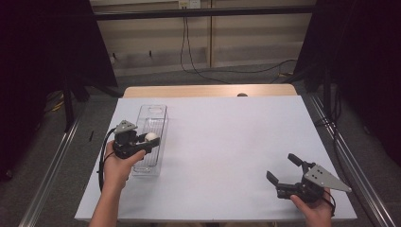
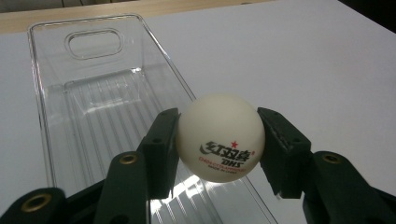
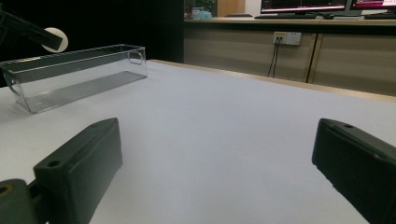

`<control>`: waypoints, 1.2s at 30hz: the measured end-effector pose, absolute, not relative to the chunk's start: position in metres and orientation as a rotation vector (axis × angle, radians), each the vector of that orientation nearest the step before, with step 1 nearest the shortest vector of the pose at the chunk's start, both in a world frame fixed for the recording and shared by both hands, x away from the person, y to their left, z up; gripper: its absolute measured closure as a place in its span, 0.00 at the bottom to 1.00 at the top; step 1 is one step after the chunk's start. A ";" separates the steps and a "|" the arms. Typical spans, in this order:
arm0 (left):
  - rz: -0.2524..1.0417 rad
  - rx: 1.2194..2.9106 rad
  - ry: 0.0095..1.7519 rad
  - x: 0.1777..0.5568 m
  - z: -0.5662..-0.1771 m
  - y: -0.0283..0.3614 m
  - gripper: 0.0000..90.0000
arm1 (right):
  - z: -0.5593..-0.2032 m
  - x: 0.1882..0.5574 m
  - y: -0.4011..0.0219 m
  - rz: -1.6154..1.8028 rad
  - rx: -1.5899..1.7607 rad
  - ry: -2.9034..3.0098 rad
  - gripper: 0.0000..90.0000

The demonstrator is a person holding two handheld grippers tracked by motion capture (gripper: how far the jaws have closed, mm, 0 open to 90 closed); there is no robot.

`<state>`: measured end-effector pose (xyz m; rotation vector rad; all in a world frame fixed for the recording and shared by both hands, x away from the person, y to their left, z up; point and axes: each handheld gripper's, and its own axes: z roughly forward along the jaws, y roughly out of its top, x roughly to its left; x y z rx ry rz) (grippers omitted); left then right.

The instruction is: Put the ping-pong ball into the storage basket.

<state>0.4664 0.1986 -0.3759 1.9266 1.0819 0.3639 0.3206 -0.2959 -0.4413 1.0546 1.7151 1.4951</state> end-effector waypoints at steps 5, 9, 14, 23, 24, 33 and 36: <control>0.361 1.925 1.090 0.467 -0.378 0.200 0.57 | -0.441 0.321 -0.296 1.499 1.055 1.714 0.01; 0.369 1.924 1.097 0.466 -0.379 0.202 0.57 | -0.441 0.321 -0.296 1.496 1.056 1.715 0.01; 0.366 1.921 1.098 0.466 -0.379 0.203 0.57 | -0.441 0.320 -0.296 1.500 1.056 1.714 0.01; 0.380 1.916 1.104 0.467 -0.379 0.205 0.57 | -0.441 0.320 -0.296 1.496 1.058 1.718 0.01; 0.381 1.908 1.107 0.466 -0.380 0.205 0.57 | -0.441 0.320 -0.296 1.496 1.058 1.718 0.01; 0.389 1.909 1.113 0.467 -0.381 0.208 0.57 | -0.441 0.321 -0.296 1.497 1.055 1.719 0.01; 0.394 1.905 1.119 0.466 -0.382 0.209 0.57 | -0.441 0.321 -0.296 1.496 1.053 1.718 0.01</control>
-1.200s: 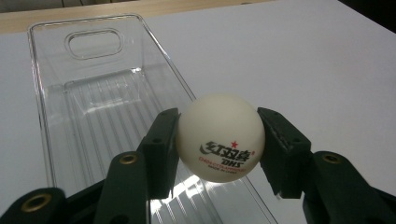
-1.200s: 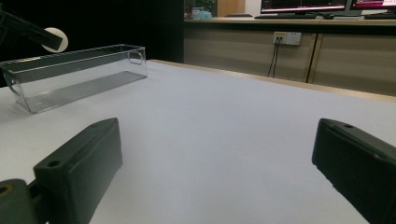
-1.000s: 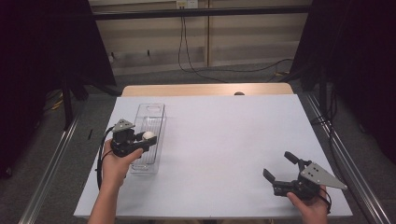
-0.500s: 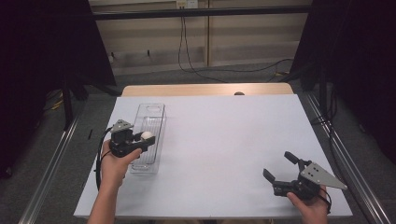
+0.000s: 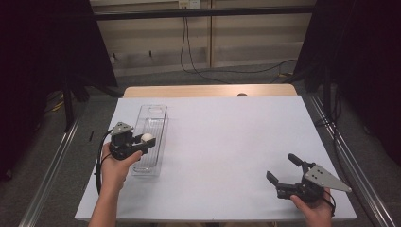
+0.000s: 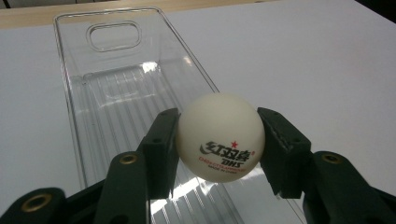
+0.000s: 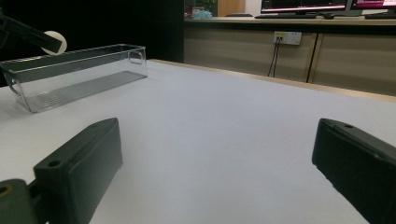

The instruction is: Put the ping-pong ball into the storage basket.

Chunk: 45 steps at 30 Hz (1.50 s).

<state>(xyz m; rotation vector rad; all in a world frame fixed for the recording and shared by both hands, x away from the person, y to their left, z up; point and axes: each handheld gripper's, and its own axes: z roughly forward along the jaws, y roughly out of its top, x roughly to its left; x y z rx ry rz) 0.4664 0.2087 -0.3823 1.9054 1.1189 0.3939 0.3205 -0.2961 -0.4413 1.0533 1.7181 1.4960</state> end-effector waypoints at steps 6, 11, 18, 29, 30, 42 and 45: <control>0.397 1.905 1.125 0.467 -0.384 0.210 0.57 | -0.441 0.320 -0.296 1.496 1.056 1.717 0.01; 0.405 1.913 1.125 0.467 -0.387 0.211 0.57 | -0.441 0.321 -0.296 1.499 1.055 1.720 0.01; 0.421 1.907 1.138 0.468 -0.389 0.212 0.57 | -0.441 0.321 -0.296 1.501 1.051 1.725 0.01; 0.432 1.913 1.163 0.472 -0.392 0.212 0.57 | -0.441 0.321 -0.296 1.499 1.054 1.716 0.01; 0.439 1.912 1.166 0.473 -0.393 0.212 0.57 | -0.441 0.321 -0.296 1.502 1.053 1.721 0.01; 0.471 1.941 1.177 0.476 -0.396 0.212 0.57 | -0.441 0.321 -0.296 1.502 1.052 1.721 0.01; 0.473 1.941 1.186 0.477 -0.396 0.212 0.57 | -0.441 0.320 -0.296 1.503 1.061 1.713 0.01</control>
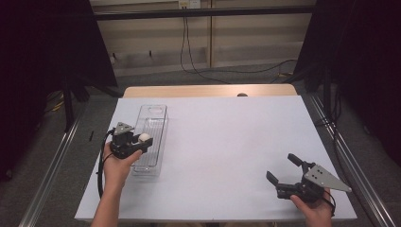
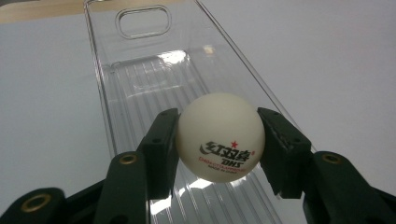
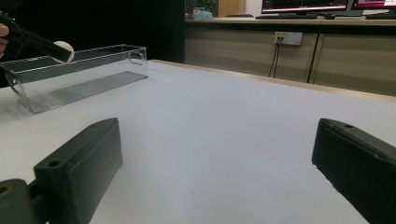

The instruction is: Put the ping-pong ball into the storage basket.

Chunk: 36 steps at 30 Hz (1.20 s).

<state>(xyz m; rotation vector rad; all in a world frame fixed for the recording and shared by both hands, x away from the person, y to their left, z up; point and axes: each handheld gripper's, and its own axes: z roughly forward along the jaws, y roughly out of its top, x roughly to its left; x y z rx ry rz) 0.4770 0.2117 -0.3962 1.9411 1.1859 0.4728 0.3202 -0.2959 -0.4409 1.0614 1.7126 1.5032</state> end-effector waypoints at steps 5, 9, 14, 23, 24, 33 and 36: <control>0.477 1.943 1.193 0.478 -0.397 0.211 0.57 | -0.441 0.321 -0.297 1.501 1.052 1.714 0.01; 0.481 1.932 1.204 0.480 -0.398 0.211 0.57 | -0.441 0.320 -0.296 1.499 1.055 1.719 0.01; 0.485 1.940 1.202 0.480 -0.399 0.210 0.57 | -0.441 0.320 -0.297 1.500 1.052 1.714 0.01; 0.501 1.954 1.206 0.481 -0.401 0.208 0.57 | -0.441 0.320 -0.297 1.500 1.053 1.716 0.01; 0.500 1.956 1.205 0.481 -0.401 0.208 0.57 | -0.441 0.320 -0.297 1.499 1.053 1.716 0.01; 0.526 1.955 1.199 0.481 -0.401 0.209 0.55 | -0.441 0.320 -0.297 1.499 1.052 1.717 0.01; 0.529 1.951 1.194 0.480 -0.401 0.209 0.54 | -0.441 0.320 -0.297 1.501 1.053 1.715 0.01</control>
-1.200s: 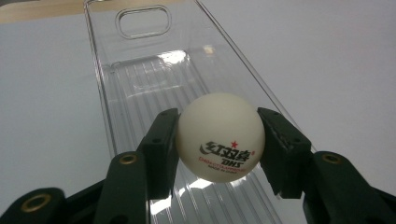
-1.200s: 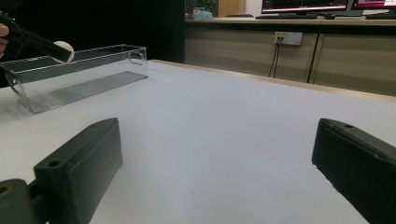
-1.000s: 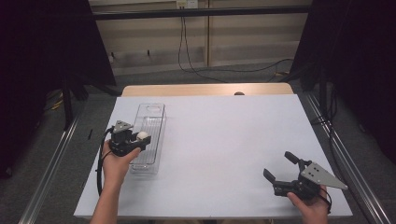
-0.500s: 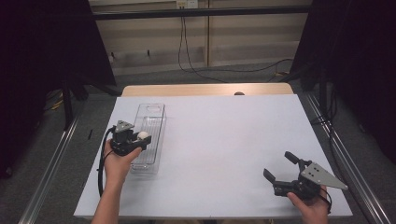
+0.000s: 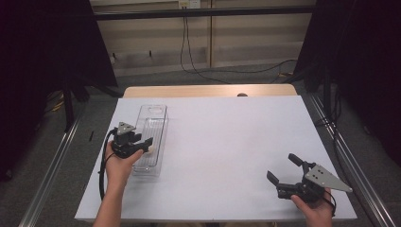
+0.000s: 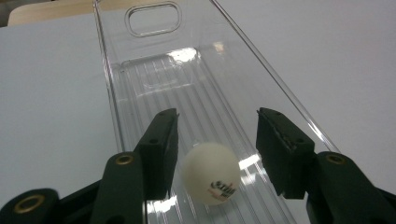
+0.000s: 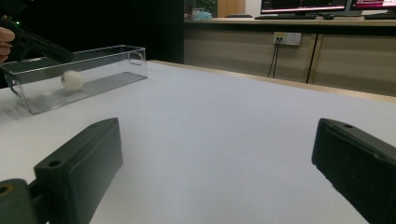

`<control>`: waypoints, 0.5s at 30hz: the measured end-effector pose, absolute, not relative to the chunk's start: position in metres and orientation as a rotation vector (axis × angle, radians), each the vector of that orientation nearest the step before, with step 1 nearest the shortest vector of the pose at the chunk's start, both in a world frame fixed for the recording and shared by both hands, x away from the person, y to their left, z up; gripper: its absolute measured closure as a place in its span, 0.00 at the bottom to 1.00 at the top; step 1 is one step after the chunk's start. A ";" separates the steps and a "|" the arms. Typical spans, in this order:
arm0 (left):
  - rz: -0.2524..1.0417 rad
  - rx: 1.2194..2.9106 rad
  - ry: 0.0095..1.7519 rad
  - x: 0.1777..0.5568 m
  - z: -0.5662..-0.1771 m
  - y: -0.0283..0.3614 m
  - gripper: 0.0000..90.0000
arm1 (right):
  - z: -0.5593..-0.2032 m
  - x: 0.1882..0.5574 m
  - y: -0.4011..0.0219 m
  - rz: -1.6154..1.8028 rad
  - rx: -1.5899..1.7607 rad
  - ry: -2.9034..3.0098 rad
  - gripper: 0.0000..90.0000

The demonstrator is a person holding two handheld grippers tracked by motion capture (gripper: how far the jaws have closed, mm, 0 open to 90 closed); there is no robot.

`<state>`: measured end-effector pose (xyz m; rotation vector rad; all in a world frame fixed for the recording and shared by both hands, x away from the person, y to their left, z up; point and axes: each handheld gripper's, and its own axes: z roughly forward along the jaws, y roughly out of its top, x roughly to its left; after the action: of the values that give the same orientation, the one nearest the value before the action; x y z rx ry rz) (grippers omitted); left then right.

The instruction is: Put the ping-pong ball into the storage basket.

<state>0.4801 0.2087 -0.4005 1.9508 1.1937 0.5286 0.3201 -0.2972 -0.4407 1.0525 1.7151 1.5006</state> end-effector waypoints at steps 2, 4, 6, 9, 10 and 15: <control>0.530 1.957 1.189 0.479 -0.400 0.209 0.54 | -0.441 0.320 -0.297 1.500 1.053 1.715 0.01; 0.528 1.944 1.193 0.479 -0.399 0.209 0.53 | -0.441 0.320 -0.297 1.498 1.052 1.717 0.01; 0.532 1.945 1.193 0.478 -0.399 0.209 0.53 | -0.441 0.320 -0.297 1.500 1.052 1.715 0.01; 0.528 1.943 1.193 0.478 -0.399 0.209 0.52 | -0.441 0.320 -0.297 1.499 1.051 1.714 0.01; 0.527 1.945 1.191 0.478 -0.399 0.210 0.51 | -0.441 0.321 -0.297 1.497 1.050 1.716 0.02; 0.528 1.922 1.205 0.477 -0.399 0.210 0.46 | -0.441 0.320 -0.297 1.499 1.052 1.714 0.01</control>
<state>0.4768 0.2102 -0.3988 1.9218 1.2046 0.5281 0.3205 -0.2970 -0.4411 1.0518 1.7144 1.4994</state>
